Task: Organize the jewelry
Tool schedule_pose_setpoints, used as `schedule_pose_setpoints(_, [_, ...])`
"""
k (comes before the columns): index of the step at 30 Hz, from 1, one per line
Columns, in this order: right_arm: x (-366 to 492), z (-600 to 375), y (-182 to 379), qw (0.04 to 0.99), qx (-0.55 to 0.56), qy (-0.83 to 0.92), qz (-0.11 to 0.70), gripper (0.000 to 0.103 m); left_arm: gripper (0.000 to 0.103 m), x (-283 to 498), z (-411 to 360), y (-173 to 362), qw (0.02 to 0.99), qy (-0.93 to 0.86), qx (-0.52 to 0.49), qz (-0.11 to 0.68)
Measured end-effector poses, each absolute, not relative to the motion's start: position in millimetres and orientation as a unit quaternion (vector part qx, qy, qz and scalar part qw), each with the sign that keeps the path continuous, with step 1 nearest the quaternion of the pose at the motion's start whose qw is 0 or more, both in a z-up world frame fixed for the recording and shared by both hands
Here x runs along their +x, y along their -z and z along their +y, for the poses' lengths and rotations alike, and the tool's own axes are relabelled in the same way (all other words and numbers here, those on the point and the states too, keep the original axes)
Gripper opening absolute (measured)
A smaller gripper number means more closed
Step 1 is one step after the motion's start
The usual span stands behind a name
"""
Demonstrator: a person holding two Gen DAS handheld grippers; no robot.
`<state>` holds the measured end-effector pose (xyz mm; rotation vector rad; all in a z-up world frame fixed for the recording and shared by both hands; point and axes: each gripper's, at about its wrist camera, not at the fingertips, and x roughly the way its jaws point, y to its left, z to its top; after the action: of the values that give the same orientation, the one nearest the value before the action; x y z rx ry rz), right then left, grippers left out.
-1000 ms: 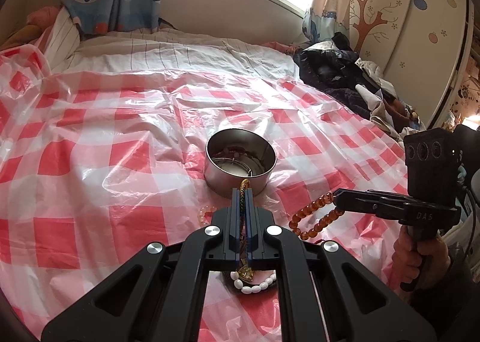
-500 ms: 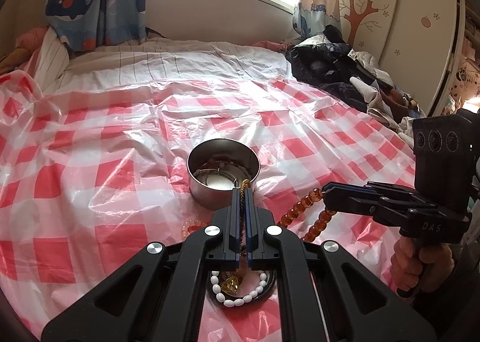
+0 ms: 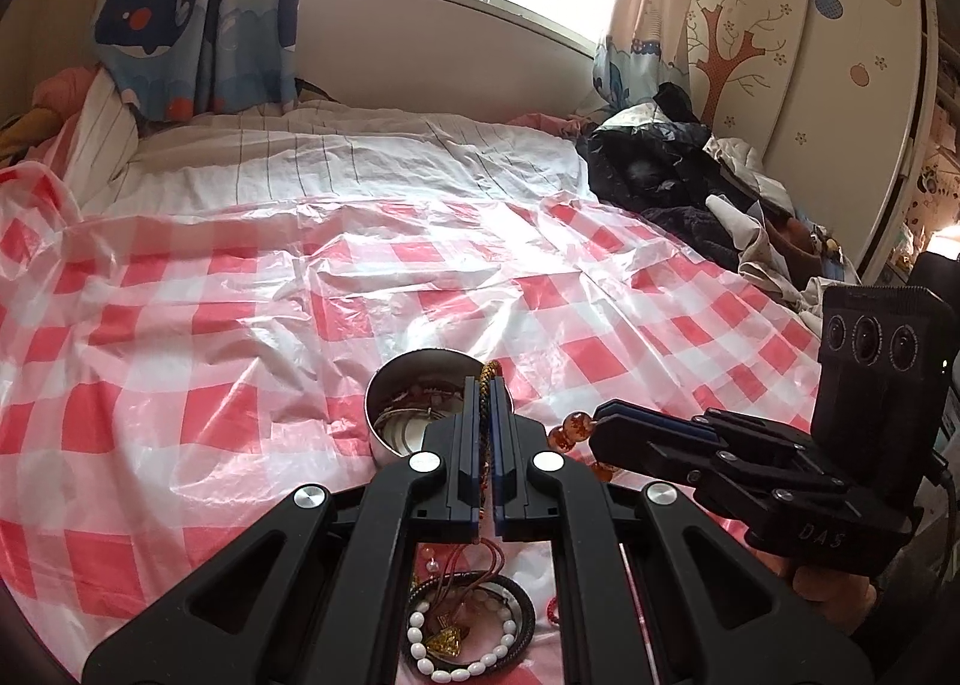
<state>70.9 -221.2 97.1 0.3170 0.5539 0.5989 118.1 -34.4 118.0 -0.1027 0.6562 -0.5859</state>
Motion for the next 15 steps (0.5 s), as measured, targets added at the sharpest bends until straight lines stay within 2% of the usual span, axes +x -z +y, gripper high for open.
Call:
schedule_pose_setpoints(11, [117.0,-217.1,-109.0,0.921,0.139,-0.275,0.236,0.012,0.003,153.7,-42.6,-121.7,0.909,0.272,-0.082,0.304])
schedule_pose_setpoints(13, [128.0,-210.6,-103.3,0.923,0.12,-0.264,0.253,0.013,0.003,163.8,-45.2,-114.4,0.904,0.275,-0.088,0.315])
schedule_pose_setpoints(14, [134.5,-208.3,-96.7,0.92,0.113,-0.256,0.273,0.018,0.004,170.7,-48.7,-107.7,0.897,0.278,-0.085,0.333])
schedule_pose_setpoints(15, [138.9,-208.7,-89.5,0.916,0.117,-0.25,0.29,0.027,0.005,179.3,-52.7,-96.8,0.886,0.278,-0.079,0.363])
